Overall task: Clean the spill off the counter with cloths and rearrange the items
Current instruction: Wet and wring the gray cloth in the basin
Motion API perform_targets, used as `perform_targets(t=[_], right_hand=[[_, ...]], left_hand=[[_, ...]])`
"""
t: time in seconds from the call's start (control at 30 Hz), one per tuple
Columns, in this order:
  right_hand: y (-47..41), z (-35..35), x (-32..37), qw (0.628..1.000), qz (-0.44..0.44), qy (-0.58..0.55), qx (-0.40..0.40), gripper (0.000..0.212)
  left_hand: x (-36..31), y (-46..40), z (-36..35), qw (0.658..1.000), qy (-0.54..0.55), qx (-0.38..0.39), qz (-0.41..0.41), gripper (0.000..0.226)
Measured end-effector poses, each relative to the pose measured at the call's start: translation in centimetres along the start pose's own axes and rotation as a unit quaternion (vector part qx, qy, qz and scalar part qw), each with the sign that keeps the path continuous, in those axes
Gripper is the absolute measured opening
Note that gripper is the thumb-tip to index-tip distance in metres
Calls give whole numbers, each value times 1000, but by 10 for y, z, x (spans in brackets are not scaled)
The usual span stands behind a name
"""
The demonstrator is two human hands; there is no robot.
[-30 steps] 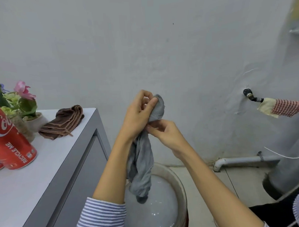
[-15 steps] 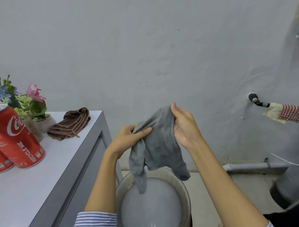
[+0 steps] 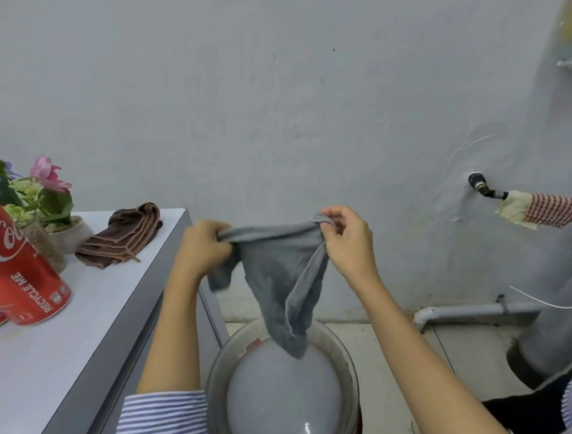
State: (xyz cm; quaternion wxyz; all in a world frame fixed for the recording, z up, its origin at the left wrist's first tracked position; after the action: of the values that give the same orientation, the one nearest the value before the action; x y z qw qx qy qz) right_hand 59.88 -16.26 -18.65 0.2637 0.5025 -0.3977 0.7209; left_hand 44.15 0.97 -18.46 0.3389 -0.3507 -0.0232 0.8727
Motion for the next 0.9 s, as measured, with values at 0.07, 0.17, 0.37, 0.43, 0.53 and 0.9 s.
perform_targets(t=[0.07, 0.17, 0.37, 0.43, 0.53, 0.9], right_hand=[[-1, -3, 3, 982, -91, -163, 17, 15], [-6, -11, 13, 885, -220, -403, 74, 21], [-4, -8, 10, 856, -266, -437, 76, 24], [-6, 0, -4, 889, -264, -372, 34, 26], [-15, 26, -35, 972, -211, -64, -78, 32], [-26, 45, -102, 894, -381, -212, -100, 16]], left_hand=[[9, 1, -4, 961, 227, -155, 37, 35], [20, 14, -53, 787, 552, -106, 254, 74], [19, 36, -116, 664, 638, 164, 353, 133], [8, 38, -112, 671, 615, 211, 356, 129], [1, 41, -103, 731, 505, 232, 396, 94], [27, 19, -48, 922, 332, 55, 190, 49]])
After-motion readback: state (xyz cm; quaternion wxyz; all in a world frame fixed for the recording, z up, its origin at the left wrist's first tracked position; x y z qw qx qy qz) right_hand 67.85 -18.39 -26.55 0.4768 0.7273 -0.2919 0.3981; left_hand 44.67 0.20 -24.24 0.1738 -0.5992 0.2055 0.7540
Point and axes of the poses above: each hand's wrist, its own y-axis away from the middle knuckle, its own z-axis out of the back of the hand, x = y × z, the point moved 3 cm from there along -y, towards the middle knuckle, and after that the axes turned 2 degrees about -z, right-handed, at the moved point
